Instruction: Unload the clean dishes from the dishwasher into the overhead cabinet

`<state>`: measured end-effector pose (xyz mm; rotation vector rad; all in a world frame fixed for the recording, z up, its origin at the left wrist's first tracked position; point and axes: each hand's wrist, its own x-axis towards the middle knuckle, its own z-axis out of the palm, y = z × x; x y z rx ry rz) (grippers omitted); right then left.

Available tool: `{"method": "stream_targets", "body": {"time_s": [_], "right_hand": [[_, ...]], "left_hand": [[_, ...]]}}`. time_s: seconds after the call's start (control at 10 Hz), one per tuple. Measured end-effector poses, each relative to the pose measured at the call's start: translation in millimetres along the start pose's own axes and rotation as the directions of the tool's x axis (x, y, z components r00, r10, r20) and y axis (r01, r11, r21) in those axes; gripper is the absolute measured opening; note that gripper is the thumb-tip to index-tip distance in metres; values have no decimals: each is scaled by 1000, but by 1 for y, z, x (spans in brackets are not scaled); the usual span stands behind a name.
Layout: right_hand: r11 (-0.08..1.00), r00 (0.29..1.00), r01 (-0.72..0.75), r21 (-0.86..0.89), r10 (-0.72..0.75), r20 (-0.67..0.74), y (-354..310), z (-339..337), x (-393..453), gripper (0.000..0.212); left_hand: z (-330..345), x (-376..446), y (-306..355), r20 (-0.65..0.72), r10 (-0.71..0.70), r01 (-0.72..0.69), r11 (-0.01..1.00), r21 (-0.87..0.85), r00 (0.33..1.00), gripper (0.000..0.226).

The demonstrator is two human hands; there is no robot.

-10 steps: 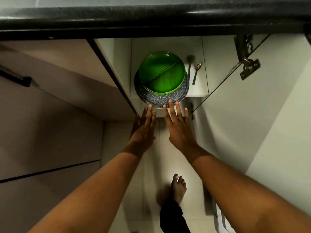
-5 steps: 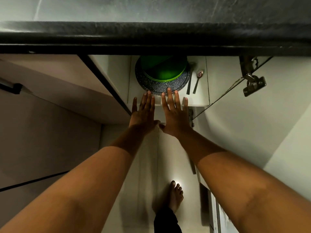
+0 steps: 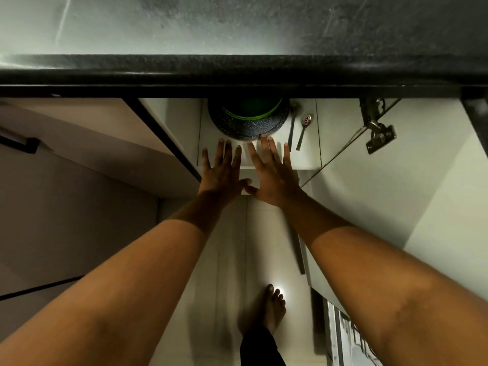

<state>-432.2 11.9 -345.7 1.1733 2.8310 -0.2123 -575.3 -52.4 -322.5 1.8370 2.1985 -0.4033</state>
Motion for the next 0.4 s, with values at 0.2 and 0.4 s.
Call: {"method": "stream_targets", "body": {"time_s": [0.2, 0.4], "right_hand": [[997, 995, -77, 18, 78, -56, -18, -33, -57, 97], [996, 991, -84, 24, 86, -103, -57, -111, -128, 79]], "left_hand": [[-15, -67, 1, -50, 53, -56, 997, -61, 997, 71], [-65, -158, -7, -211, 56, -79, 992, -102, 976, 43]]}}
